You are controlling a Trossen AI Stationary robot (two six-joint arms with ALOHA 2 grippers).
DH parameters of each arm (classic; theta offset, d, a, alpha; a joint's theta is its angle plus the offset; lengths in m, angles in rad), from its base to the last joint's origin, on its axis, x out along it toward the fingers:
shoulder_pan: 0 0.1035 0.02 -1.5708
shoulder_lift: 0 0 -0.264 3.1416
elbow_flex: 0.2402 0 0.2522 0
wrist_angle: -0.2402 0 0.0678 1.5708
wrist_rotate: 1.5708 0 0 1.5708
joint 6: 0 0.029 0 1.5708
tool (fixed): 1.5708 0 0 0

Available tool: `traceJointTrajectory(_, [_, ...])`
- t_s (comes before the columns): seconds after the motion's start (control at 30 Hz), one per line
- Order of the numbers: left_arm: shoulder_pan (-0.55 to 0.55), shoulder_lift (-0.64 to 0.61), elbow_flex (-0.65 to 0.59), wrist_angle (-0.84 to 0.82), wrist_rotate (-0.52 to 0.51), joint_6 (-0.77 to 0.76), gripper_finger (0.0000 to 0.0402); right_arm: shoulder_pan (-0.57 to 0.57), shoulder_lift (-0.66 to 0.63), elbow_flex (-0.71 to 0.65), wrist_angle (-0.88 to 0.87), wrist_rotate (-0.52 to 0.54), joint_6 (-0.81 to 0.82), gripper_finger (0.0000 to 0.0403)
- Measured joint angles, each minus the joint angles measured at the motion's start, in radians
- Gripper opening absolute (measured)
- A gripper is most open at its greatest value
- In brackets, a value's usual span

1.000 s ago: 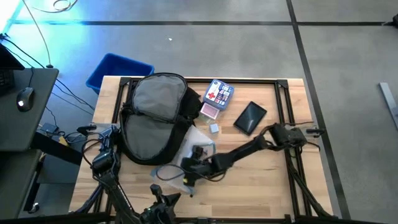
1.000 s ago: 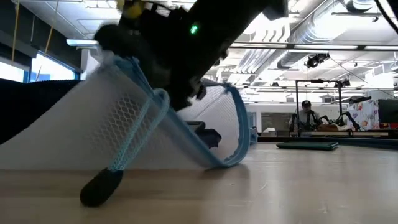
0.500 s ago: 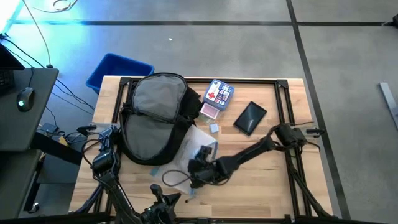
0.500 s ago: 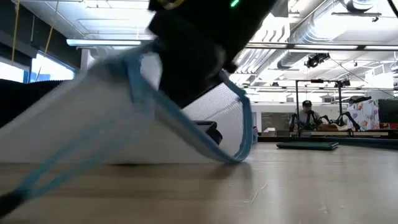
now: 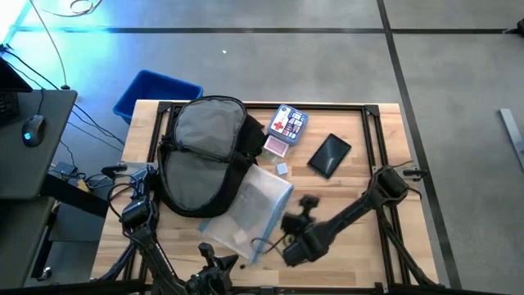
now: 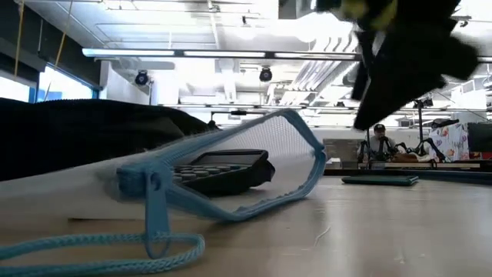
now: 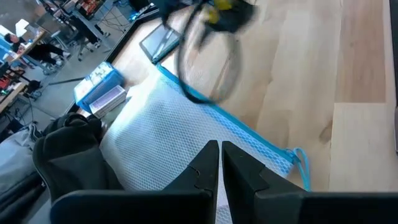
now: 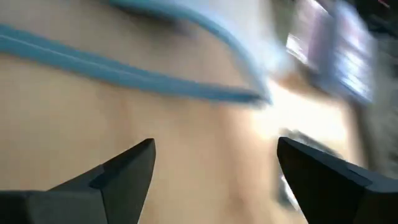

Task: Unpack backpack
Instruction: Put the red game card into the white zip bag

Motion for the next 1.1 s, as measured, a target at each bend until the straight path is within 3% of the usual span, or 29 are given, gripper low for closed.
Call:
traceJointTrajectory(0.1, [0.0,0.0,0.0,0.006,0.014,0.0,0.0,-0.018,-0.052,-0.06,-0.114,0.03,0.115,0.0318])
traceJointTrajectory(0.23, [0.004,0.0,0.0,0.004,0.029,0.0,0.0,-0.08,-0.225,-0.259,0.021,0.03,0.117,0.0318])
traceJointTrajectory(0.4, [0.019,0.0,0.0,-0.055,0.107,-0.015,0.0,-0.232,-0.457,-0.565,0.495,0.065,0.006,0.0318])
traceJointTrajectory(0.5, [0.032,-0.007,-0.006,-0.051,0.138,0.049,0.0,-0.36,-0.539,-0.73,0.878,-0.028,-0.181,0.0318])
traceJointTrajectory(0.63, [0.052,-0.039,-0.044,-0.054,0.176,0.074,0.0,-0.521,-0.553,-0.881,1.332,-0.194,-0.397,0.0318])
traceJointTrajectory(0.7, [0.058,-0.064,-0.074,-0.053,0.18,0.065,0.0,-0.593,-0.538,-0.906,1.472,-0.249,-0.448,0.0318])
traceJointTrajectory(0.83, [0.059,-0.118,-0.149,-0.056,0.141,0.022,0.0,-0.698,-0.474,-0.89,1.573,-0.308,-0.546,0.0318])
traceJointTrajectory(1.0, [0.079,-0.16,-0.221,-0.058,0.097,-0.006,0.0,-0.796,-0.361,-0.785,1.583,-0.453,-0.662,0.0318])
traceJointTrajectory(1.1, [0.102,-0.162,-0.246,-0.055,0.09,0.032,0.0,-0.834,-0.293,-0.712,1.565,-0.466,-0.731,0.0318])
